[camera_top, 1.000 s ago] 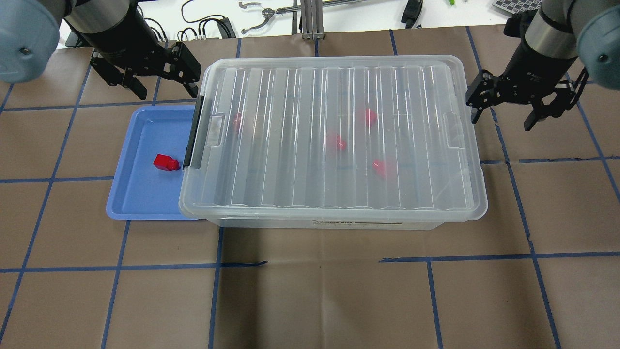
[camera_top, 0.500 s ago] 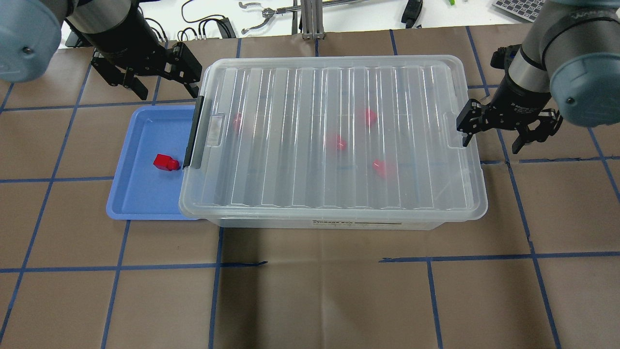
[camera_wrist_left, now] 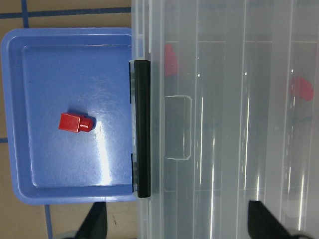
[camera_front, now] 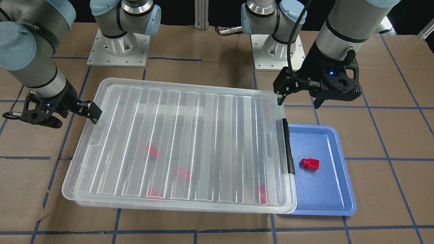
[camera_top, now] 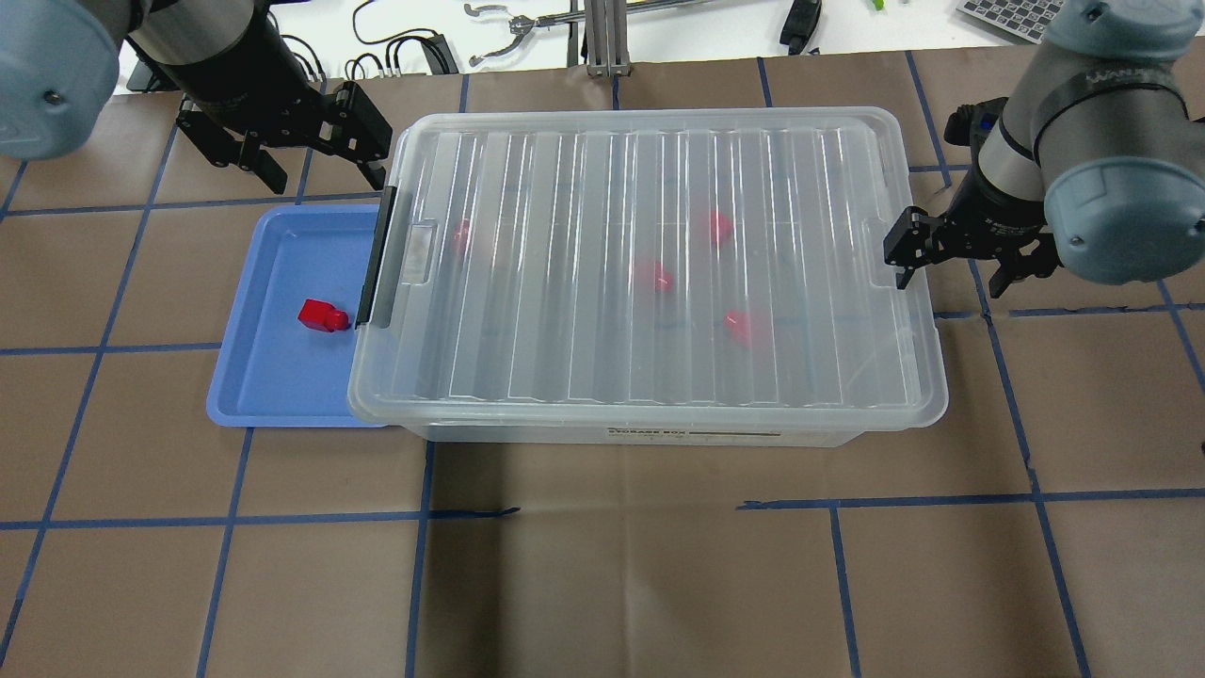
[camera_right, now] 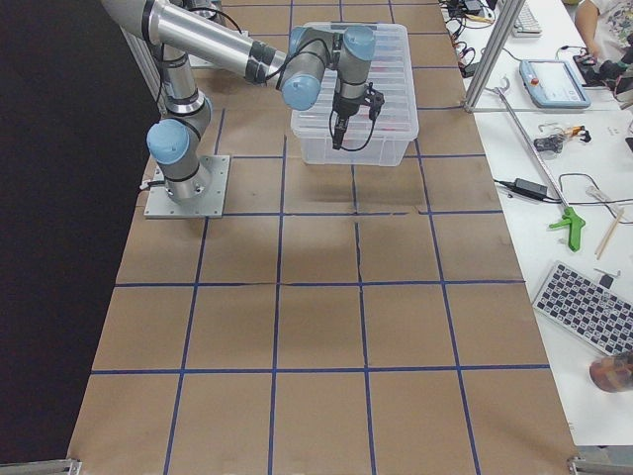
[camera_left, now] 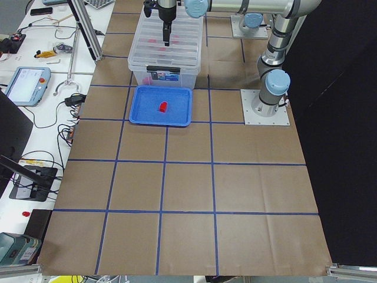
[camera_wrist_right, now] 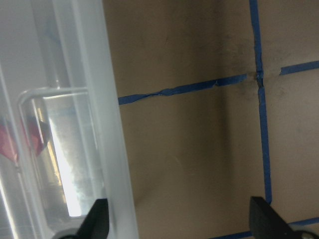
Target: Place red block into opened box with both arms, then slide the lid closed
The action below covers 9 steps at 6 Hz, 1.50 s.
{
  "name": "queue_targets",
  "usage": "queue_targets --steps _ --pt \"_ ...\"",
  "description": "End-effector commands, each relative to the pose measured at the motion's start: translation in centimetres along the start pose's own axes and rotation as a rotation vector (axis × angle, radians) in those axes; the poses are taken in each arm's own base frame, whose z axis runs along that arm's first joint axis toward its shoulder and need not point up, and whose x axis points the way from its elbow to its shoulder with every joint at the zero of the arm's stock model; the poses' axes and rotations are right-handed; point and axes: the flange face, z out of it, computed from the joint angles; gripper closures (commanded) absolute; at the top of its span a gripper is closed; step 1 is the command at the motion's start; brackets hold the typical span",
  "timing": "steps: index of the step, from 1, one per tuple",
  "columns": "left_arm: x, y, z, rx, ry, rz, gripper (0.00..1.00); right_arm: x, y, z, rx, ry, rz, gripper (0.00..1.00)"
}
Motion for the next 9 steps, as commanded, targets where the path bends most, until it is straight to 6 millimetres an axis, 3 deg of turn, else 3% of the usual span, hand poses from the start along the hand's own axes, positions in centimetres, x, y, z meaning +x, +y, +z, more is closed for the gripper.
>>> queue_targets --steps 1,2,5,7,8,9 --pt "0.0 0.0 0.0 -0.001 0.0 0.002 0.01 0.9 -0.6 -0.3 0.052 0.063 -0.094 0.0" --pt "0.0 0.0 0.0 0.0 0.0 0.002 0.01 1.3 -0.7 -0.4 0.051 0.063 -0.091 0.0" --pt "-0.4 -0.1 0.2 -0.005 -0.009 0.029 0.01 6.9 -1.2 -0.1 0.029 0.077 -0.055 0.0" --pt "-1.2 -0.6 -0.7 0.025 -0.037 0.3 0.01 9.8 -1.4 0.1 0.024 0.082 -0.082 0.0" --pt "-1.3 -0.5 0.0 0.028 -0.039 0.336 0.01 11.8 -1.3 0.3 0.013 0.079 -0.063 0.0" --pt "-1.6 -1.0 0.8 0.015 -0.035 0.55 0.01 13.4 -1.3 0.3 0.013 0.08 -0.061 0.0"
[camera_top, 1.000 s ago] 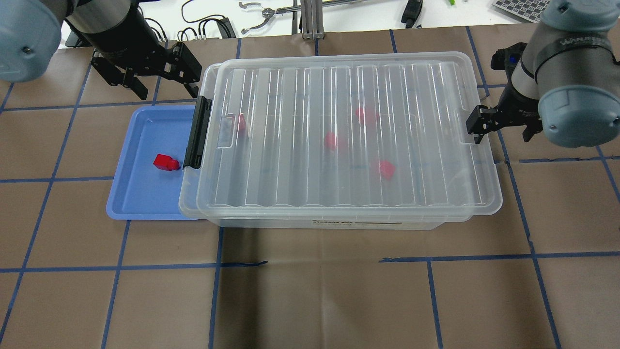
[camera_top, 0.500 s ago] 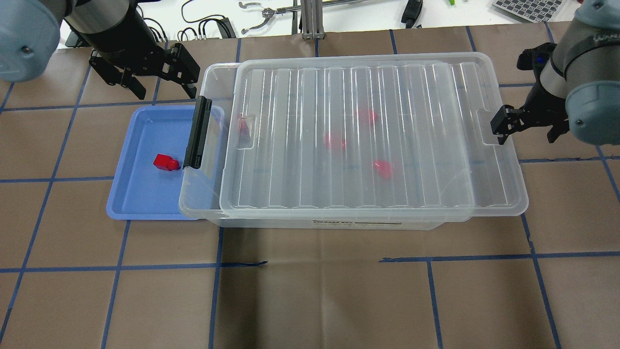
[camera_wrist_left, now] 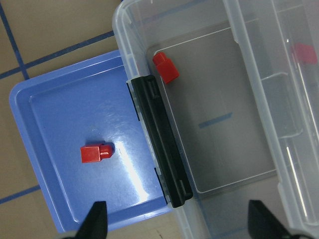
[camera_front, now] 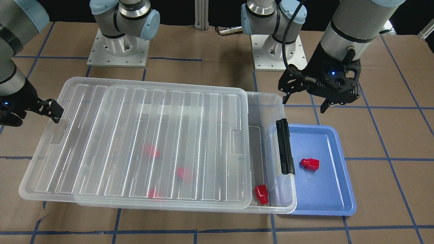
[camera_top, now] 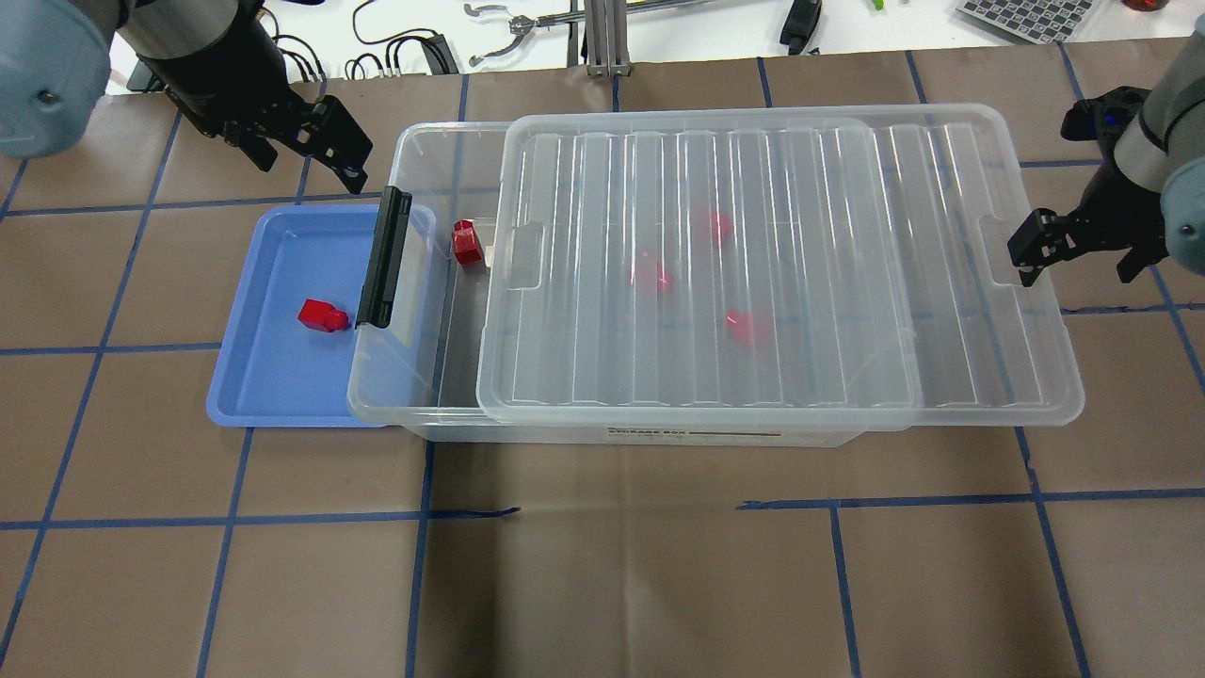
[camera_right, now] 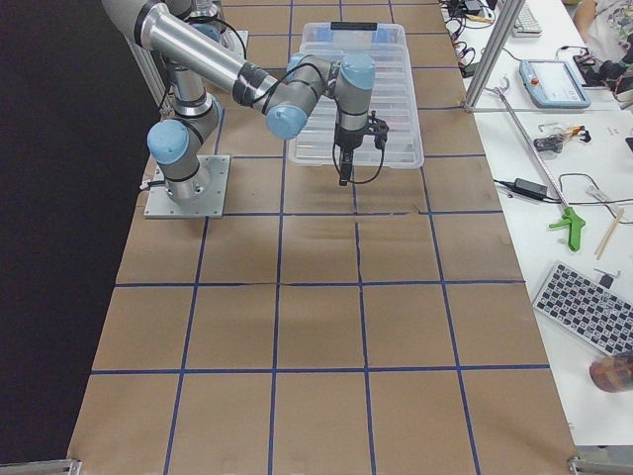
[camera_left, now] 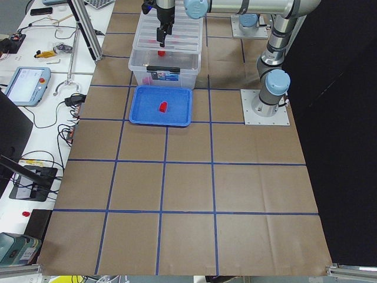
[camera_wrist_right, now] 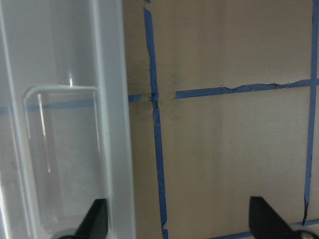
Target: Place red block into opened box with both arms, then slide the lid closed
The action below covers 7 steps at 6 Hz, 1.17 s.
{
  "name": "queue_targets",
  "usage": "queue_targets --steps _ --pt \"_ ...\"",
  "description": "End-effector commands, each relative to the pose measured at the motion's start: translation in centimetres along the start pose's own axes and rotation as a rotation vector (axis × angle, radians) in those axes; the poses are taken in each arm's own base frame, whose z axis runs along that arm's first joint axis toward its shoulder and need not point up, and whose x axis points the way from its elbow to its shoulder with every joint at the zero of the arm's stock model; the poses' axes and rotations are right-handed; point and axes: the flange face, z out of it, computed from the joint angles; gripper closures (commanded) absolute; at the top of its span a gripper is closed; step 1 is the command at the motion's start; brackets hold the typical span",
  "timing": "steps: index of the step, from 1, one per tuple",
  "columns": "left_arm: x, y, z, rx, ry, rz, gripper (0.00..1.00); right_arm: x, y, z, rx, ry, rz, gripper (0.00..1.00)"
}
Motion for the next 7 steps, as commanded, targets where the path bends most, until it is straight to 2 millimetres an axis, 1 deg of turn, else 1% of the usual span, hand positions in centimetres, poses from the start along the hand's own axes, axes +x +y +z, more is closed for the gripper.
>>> queue_targets --steps 1,2,3,4,5,6,7 --pt "-0.6 -0.4 1.2 -0.01 0.009 0.227 0.01 2.9 0.3 0.3 -0.006 0.012 -0.016 0.0" --pt "-1.1 -0.6 1.3 -0.001 0.003 0.365 0.01 4.1 0.5 0.5 -0.009 0.015 -0.008 0.0" --pt "-3.2 -0.1 1.1 0.008 -0.003 0.42 0.01 5.0 0.6 0.5 -0.011 0.016 -0.004 0.0" --pt "-5.5 0.7 1.3 0.009 0.002 0.531 0.01 6.2 0.9 0.7 -0.014 0.014 0.014 0.0" --pt "-7.0 0.3 2.3 0.042 -0.004 0.569 0.01 6.7 0.9 0.7 -0.012 0.015 0.009 0.0" --pt "-9.1 0.5 3.8 0.027 0.007 0.674 0.01 7.1 1.0 0.5 -0.01 0.015 0.015 0.0" --pt "-12.5 1.9 4.4 0.014 0.011 0.67 0.01 7.1 1.0 -0.3 0.001 0.016 0.027 0.0"
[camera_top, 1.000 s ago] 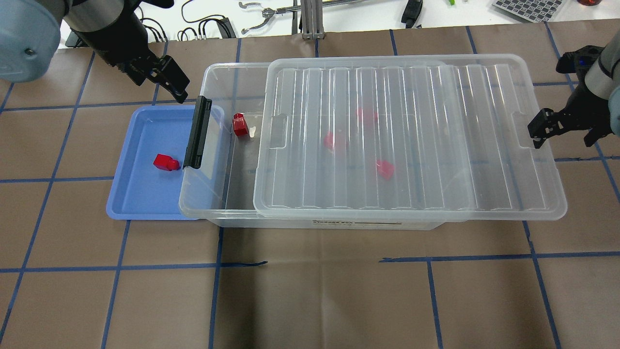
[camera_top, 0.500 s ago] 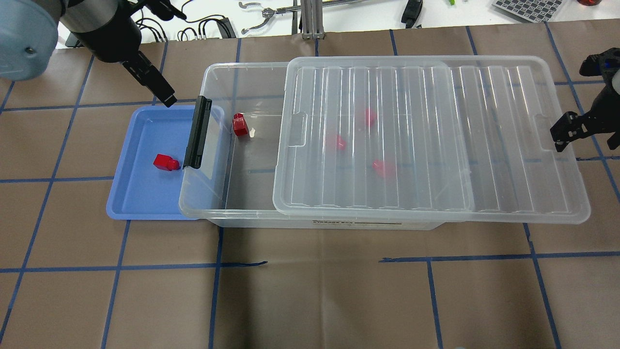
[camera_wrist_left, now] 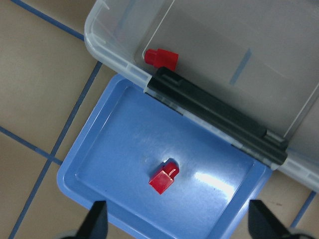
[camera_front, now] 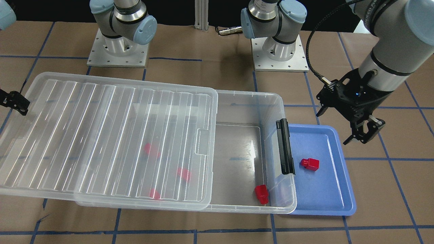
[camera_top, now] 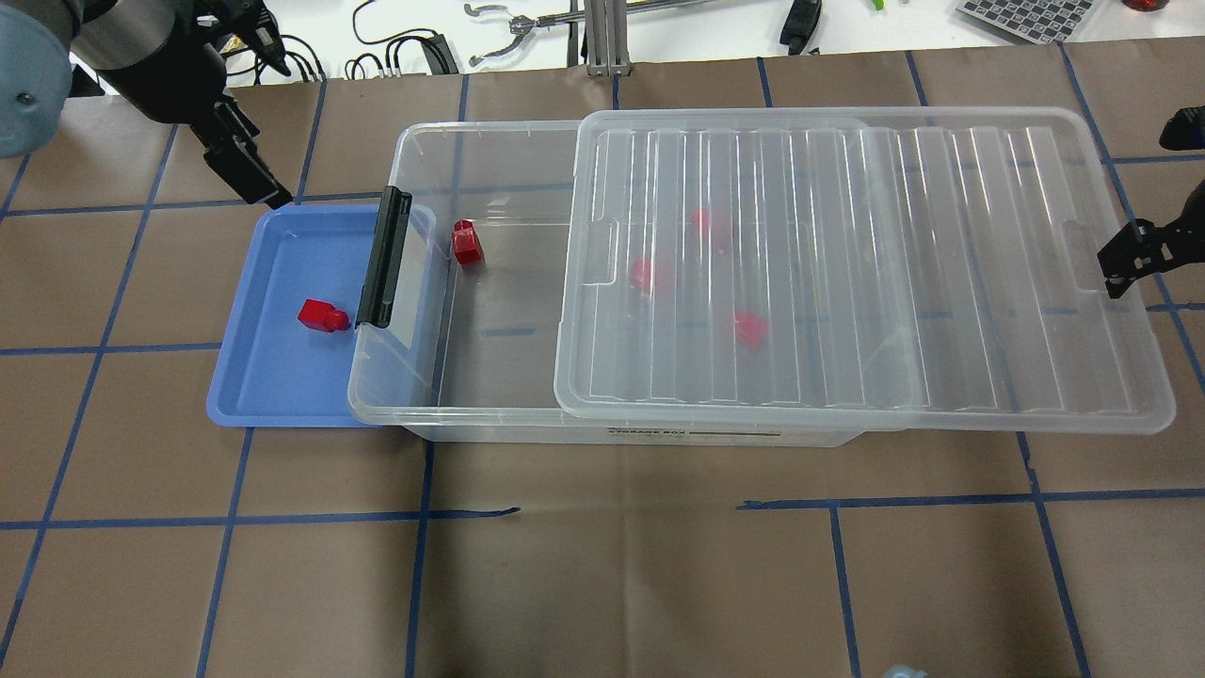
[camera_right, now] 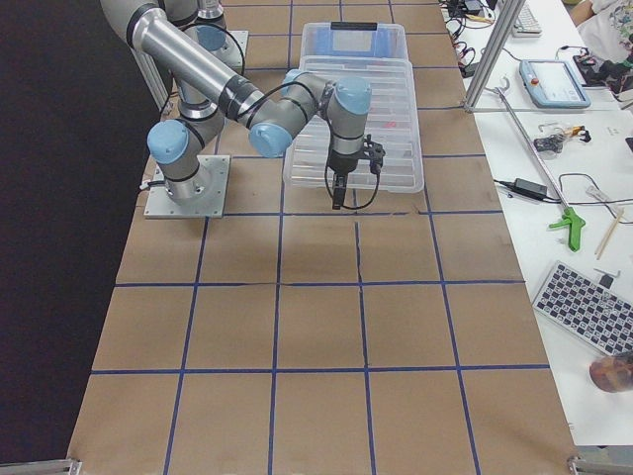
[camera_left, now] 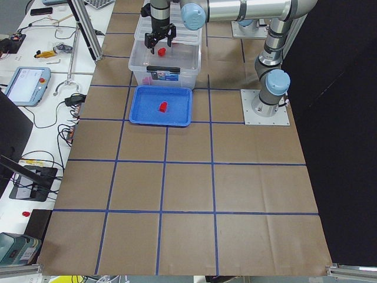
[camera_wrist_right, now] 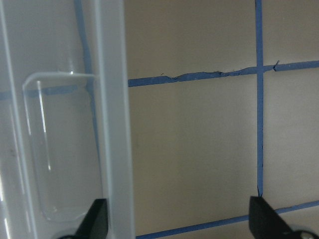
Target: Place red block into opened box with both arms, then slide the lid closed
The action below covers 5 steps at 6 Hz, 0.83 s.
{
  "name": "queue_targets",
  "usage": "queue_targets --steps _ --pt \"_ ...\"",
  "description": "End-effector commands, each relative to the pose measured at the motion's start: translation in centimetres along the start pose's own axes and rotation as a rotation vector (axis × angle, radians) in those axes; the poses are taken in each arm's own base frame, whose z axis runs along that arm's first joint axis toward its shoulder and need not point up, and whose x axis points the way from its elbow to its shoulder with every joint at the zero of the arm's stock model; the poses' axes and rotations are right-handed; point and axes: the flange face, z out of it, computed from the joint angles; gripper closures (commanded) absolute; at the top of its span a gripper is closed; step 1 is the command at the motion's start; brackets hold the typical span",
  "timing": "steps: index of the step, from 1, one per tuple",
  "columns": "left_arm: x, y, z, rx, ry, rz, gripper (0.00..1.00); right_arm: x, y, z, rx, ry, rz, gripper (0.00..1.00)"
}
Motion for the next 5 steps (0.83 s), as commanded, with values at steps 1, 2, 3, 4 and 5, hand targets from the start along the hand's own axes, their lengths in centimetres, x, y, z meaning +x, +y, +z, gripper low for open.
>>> queue_targets --steps 1,2,3,4,5 --pt "-2.8 4.0 2.6 -0.007 0.047 0.048 0.01 -0.2 0.1 -3.1 0.062 0.007 0.017 0.0" --pt "-2.7 4.3 4.9 -0.01 0.085 0.163 0.01 -2.3 0.1 -5.6 0.109 -0.009 0.028 0.0" --pt "-2.4 4.4 7.7 -0.012 0.099 0.233 0.02 -6.1 -0.5 -7.9 0.154 -0.024 0.007 0.0" --pt "-3.1 4.5 10.2 -0.011 0.059 0.344 0.02 -9.8 -0.9 -10.9 0.155 -0.037 0.016 0.0" --pt "-3.4 4.9 12.6 -0.018 0.067 0.425 0.02 -13.7 -0.9 -14.3 0.126 -0.059 0.048 0.0"
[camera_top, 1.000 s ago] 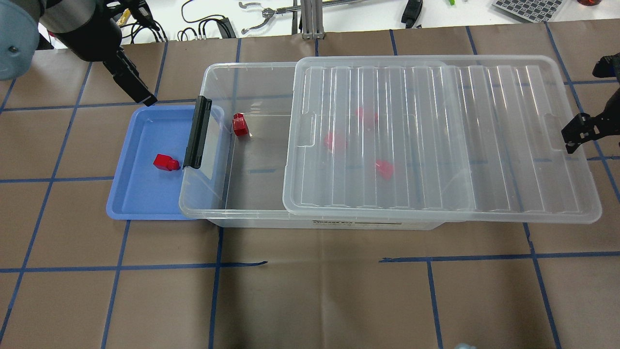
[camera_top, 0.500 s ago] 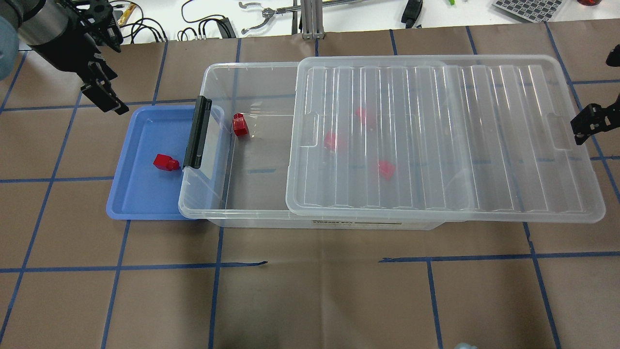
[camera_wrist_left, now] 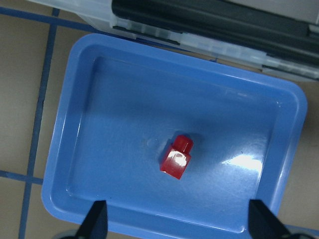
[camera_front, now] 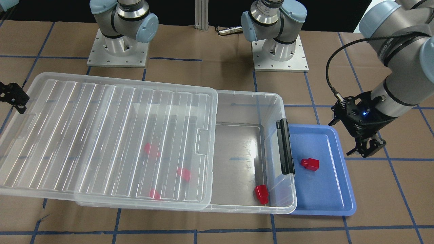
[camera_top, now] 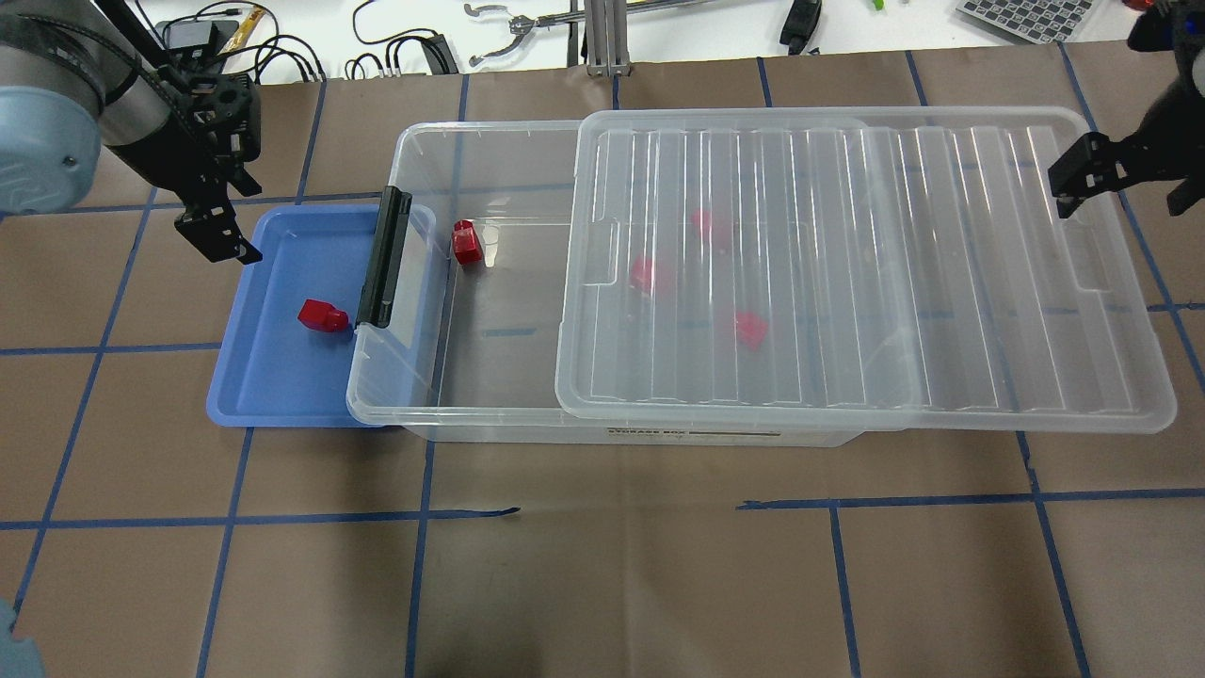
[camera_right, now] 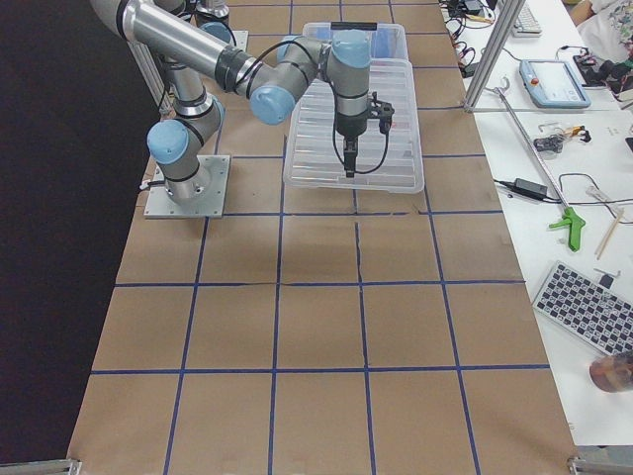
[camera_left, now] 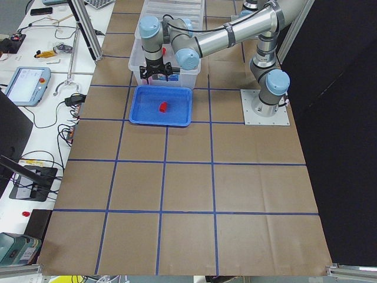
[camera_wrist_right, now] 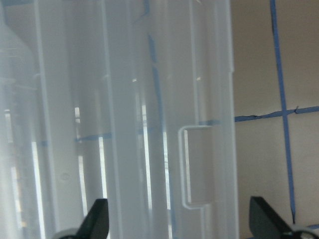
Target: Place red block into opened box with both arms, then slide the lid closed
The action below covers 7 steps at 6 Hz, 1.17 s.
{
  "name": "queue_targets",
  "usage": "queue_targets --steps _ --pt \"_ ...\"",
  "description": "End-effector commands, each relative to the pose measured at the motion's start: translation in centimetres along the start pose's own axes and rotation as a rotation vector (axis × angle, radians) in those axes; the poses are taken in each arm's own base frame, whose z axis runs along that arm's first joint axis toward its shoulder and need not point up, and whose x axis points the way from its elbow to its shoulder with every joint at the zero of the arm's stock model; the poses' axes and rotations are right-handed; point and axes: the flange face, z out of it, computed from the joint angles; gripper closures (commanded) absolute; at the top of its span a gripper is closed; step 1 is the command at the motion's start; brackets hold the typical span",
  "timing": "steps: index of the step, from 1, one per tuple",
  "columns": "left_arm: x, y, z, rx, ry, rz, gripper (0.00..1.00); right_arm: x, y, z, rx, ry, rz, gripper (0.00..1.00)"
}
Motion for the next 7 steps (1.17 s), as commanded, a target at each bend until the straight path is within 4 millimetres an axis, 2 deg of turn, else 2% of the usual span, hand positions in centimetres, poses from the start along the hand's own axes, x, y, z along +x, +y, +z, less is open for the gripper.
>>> queue_targets --steps 1,2,3,4,5,6,7 --pt "0.2 1.0 4.0 -0.004 0.035 0.156 0.01 -8.3 0.1 -5.7 -0.034 -0.054 0.052 0.0" --pt "-0.5 1.7 6.3 -0.056 0.066 0.191 0.01 -13.2 1.2 -7.9 -0.021 -0.072 0.041 0.0" --pt "-1.2 2.4 9.1 -0.135 0.102 0.201 0.01 -16.5 2.8 -10.0 -0.049 -0.077 0.006 0.0" --pt "-1.3 1.8 11.2 -0.128 0.125 0.212 0.01 -18.2 3.4 -11.6 -0.093 -0.099 0.009 0.0" --pt "-1.4 1.7 12.5 -0.104 0.127 0.211 0.01 -18.7 2.9 -11.4 -0.149 -0.125 0.014 0.0" --pt "-1.4 1.0 14.8 -0.063 0.083 0.214 0.02 -18.6 2.8 -11.4 -0.148 -0.115 0.016 0.0" --pt "-0.5 1.4 16.3 -0.064 0.08 0.216 0.02 -18.5 2.7 -11.4 -0.145 -0.111 0.018 0.0"
